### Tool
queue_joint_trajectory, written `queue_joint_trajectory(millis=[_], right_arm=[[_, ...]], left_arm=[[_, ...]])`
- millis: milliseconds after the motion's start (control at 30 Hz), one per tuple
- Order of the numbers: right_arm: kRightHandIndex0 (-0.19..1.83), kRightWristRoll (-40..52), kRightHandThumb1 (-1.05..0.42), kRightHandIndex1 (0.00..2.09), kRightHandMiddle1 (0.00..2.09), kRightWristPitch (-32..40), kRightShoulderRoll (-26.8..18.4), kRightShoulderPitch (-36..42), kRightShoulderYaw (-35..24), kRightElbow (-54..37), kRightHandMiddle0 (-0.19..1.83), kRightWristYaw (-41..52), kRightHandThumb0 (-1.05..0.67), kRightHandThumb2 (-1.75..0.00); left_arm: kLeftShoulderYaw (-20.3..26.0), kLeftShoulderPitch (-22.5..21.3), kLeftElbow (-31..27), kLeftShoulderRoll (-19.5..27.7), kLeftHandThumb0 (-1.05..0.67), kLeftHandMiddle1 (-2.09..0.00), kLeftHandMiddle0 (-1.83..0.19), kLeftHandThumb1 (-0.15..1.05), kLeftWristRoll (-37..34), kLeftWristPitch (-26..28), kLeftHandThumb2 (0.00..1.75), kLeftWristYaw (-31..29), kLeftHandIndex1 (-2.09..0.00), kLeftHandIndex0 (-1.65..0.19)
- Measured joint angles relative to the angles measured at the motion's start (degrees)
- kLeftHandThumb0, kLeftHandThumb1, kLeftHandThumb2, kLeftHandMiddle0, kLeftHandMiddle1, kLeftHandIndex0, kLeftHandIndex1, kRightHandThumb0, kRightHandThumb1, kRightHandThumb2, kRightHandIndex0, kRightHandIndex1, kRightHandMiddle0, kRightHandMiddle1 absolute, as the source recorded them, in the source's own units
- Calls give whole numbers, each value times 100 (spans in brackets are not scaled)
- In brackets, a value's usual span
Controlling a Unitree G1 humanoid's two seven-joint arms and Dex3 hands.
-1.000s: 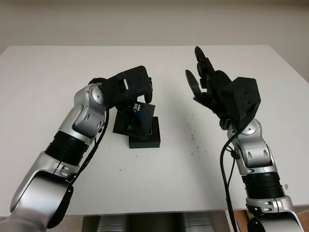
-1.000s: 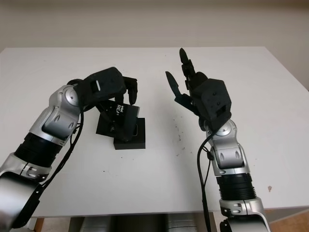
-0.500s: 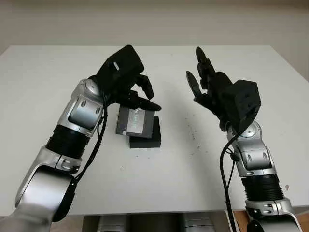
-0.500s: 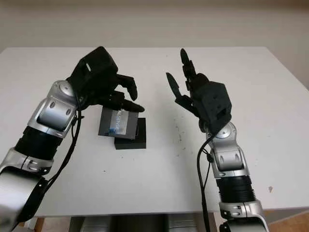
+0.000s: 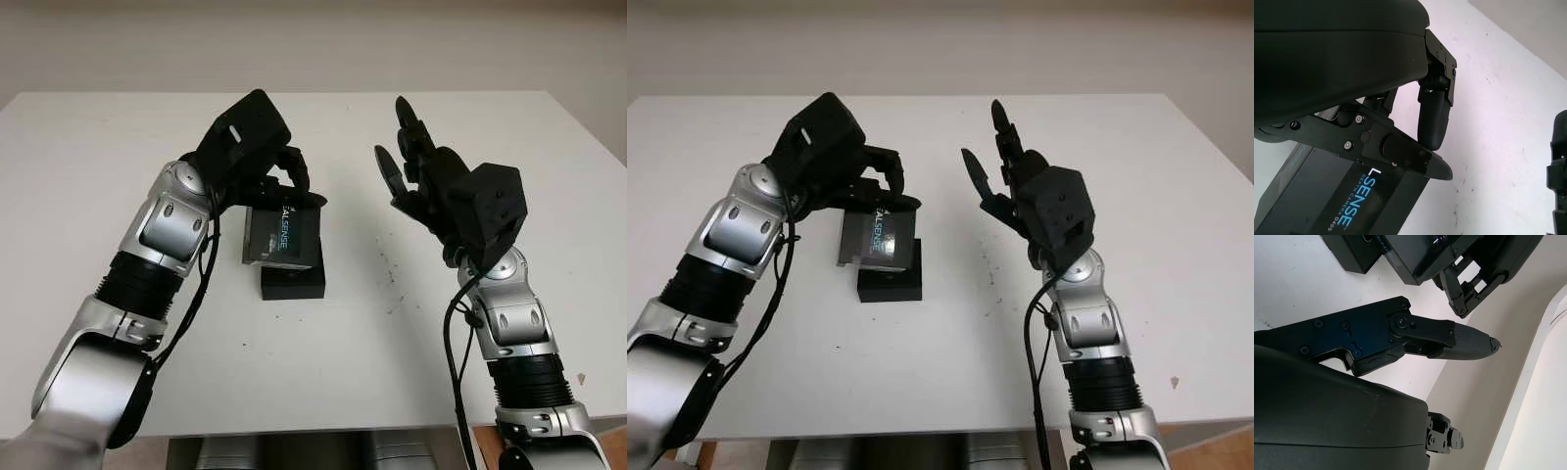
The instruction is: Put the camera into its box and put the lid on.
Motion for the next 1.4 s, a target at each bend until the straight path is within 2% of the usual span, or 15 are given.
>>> queue_joint_trajectory(millis=[67,133,167,200,300,400,567,833,1100,1200,1233,1267,1300,1367,1400], right_arm=[[-11,-4,-105,6,6,-34,0,0,2,0,-8,0,-73,-56],[-11,-3,-105,6,6,-41,-1,1,0,3,-8,6,-73,-56],[-11,-4,-105,6,6,-48,-2,2,-2,3,-8,10,-73,-56],[-11,-3,-105,6,6,-64,-3,3,-4,5,-8,13,-73,-56],[-11,2,-105,6,6,-114,-3,5,-15,22,-9,16,-72,-56],[-12,5,-105,6,5,-141,-4,0,-15,70,-10,48,-74,-56],[-11,37,-105,6,6,-139,-2,-2,-11,110,-9,90,-74,-56],[-11,-36,-105,6,6,-136,-11,-3,-9,112,-8,81,-77,-56],[-11,-58,-105,5,5,-99,-14,-4,-5,113,-9,81,-76,-56],[-13,-17,-105,5,5,-97,-13,-4,-9,113,-10,113,-77,-56],[-12,-10,-105,5,5,-97,-13,-4,-12,113,-10,114,-76,-56],[-12,-3,-105,5,5,-97,-12,-4,-14,113,-10,112,-75,-55],[-12,11,-105,5,5,-97,-8,-4,-17,113,-10,111,-75,-55],[-13,77,-105,5,5,-99,10,-4,-28,113,-11,101,-74,-55],[-13,114,-105,5,5,-101,26,-4,-32,113,-11,95,-74,-55]], left_arm=[[-249,100,-166,166,-43,-206,-3,103,451,-551,5,281,-202,0],[-592,214,-445,498,-50,-170,7,104,1117,-1308,11,541,-159,14],[-767,247,-580,706,-51,-161,8,105,1482,-1629,12,610,-148,15],[-934,293,-705,882,-53,-131,5,105,1813,-1865,13,619,-121,10],[-1197,653,-1126,1307,-54,-47,-20,104,2580,-2440,10,661,-58,-10],[-1209,961,-1425,1405,-54,-17,-30,105,2834,-2854,7,770,-34,-19],[-990,1258,-1679,1385,-53,-12,-34,104,2745,-3123,6,673,-32,-22],[-618,1372,-1801,1206,-51,-13,-36,103,2259,-2967,6,209,-35,-22],[-424,1383,-1767,1076,-49,-16,-35,102,2083,-2933,5,236,-36,-19],[-222,1383,-1651,965,-48,-13,-27,103,1858,-2915,6,386,-32,-11],[-137,1383,-1626,927,-48,-65,-6,104,1768,-2900,5,444,-29,-11],[-34,1384,-1608,874,-48,-71,7,104,1634,-2851,7,506,-26,-8],[97,1390,-1595,803,-49,-63,6,104,1480,-2802,10,580,-23,-7],[616,1418,-1564,437,-53,-24,0,105,862,-2540,19,910,-14,-1],[887,1420,-1561,272,-54,-17,0,105,575,-2393,24,1082,-12,2]])
